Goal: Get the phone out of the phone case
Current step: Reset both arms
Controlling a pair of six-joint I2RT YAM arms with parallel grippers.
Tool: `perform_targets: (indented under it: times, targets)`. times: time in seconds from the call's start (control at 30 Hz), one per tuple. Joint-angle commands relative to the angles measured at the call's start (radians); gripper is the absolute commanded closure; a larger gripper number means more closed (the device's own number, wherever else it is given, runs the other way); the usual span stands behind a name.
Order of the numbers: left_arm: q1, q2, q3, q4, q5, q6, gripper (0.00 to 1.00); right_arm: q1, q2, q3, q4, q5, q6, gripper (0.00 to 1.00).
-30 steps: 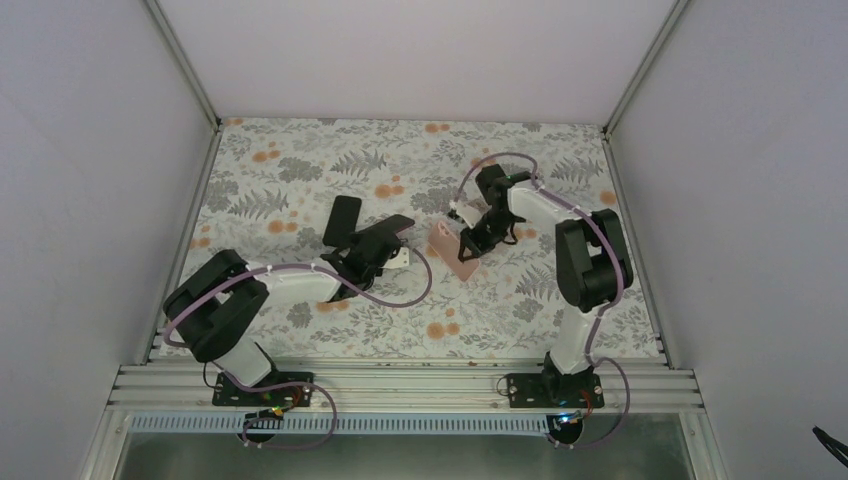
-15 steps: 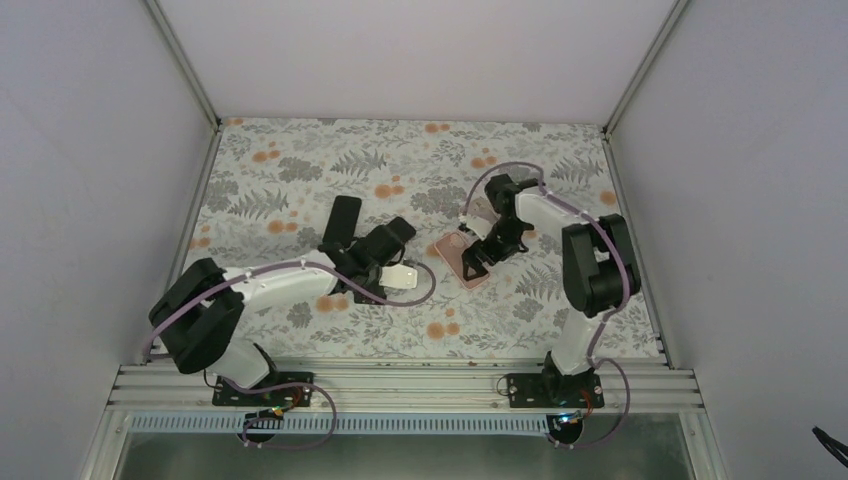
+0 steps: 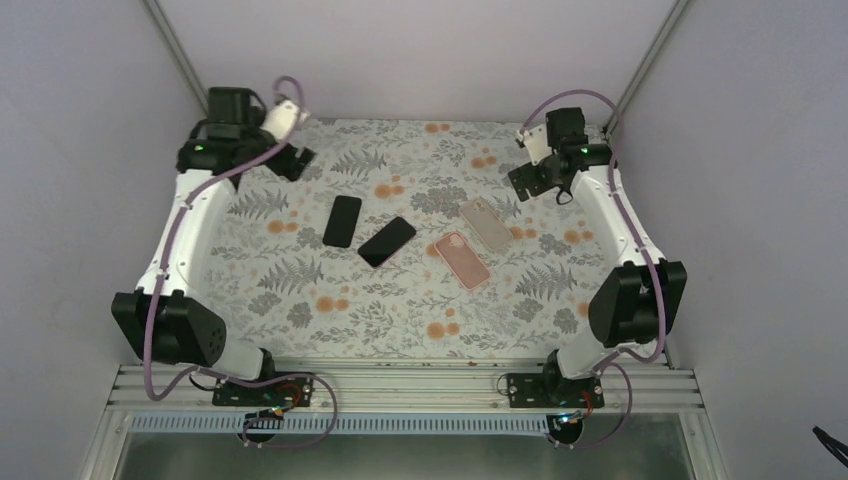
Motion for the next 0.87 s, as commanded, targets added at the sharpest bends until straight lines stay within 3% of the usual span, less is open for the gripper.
perform_targets:
  times: [0.0, 0.3, 0.43, 0.83]
  targets:
    - [0.176, -0.041, -0.051, 0.075, 0.019, -0.163, 0.0, 0.001, 0.018, -0.077, 0.174, 0.059, 0.065, 0.0]
    - [0.312, -0.112, -0.145, 0.121, -0.018, -0.173, 0.0, -0.019, -0.04, -0.204, 0.405, 0.112, 0.127, 0.0]
    - [0.32, -0.113, -0.156, 0.114, 0.023, -0.176, 0.0, -0.053, -0.03, -0.232, 0.447, 0.194, 0.151, 0.0]
    - [0.322, -0.096, -0.117, 0.085, 0.036, -0.184, 0.0, -0.092, -0.072, -0.288, 0.482, 0.123, 0.116, 0.0]
